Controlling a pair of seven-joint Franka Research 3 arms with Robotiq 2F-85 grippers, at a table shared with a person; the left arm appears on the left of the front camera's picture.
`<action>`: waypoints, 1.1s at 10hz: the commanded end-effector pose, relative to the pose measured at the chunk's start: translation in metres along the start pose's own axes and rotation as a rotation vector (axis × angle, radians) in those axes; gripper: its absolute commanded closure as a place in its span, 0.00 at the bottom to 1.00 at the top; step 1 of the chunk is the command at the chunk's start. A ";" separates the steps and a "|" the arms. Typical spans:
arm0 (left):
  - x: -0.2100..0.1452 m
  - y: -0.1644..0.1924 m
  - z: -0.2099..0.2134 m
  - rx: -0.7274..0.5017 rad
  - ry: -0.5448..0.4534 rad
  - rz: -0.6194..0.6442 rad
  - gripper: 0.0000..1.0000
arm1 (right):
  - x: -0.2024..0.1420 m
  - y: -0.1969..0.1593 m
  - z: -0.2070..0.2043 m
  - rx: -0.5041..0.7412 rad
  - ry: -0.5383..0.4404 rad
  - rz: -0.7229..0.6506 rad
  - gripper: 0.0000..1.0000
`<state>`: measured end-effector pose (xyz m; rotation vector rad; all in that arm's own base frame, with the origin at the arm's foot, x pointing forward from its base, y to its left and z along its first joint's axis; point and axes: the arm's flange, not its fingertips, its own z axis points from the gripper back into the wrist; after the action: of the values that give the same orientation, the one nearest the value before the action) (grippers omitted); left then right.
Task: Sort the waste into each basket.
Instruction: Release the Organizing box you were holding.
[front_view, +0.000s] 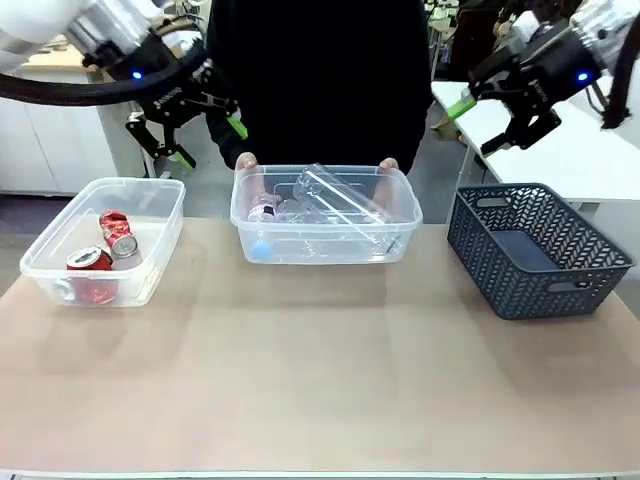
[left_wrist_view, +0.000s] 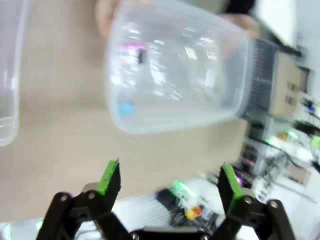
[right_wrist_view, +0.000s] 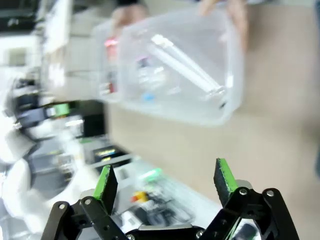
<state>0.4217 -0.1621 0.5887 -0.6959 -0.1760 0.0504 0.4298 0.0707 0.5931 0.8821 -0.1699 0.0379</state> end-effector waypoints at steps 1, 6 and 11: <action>-0.027 0.045 0.056 -0.319 0.120 0.060 0.00 | -0.044 -0.031 0.059 0.251 -0.031 -0.199 0.00; -0.106 0.155 0.112 -0.559 -0.191 0.426 0.00 | -0.095 -0.069 0.136 0.346 -0.209 -0.273 0.00; -0.075 0.125 0.118 -0.554 -0.045 0.234 0.00 | -0.095 -0.069 0.136 0.346 -0.209 -0.273 0.00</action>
<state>0.3261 -0.0068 0.5888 -1.2431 -0.1404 0.2668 0.3260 -0.0680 0.6032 1.2234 -0.2410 -0.2848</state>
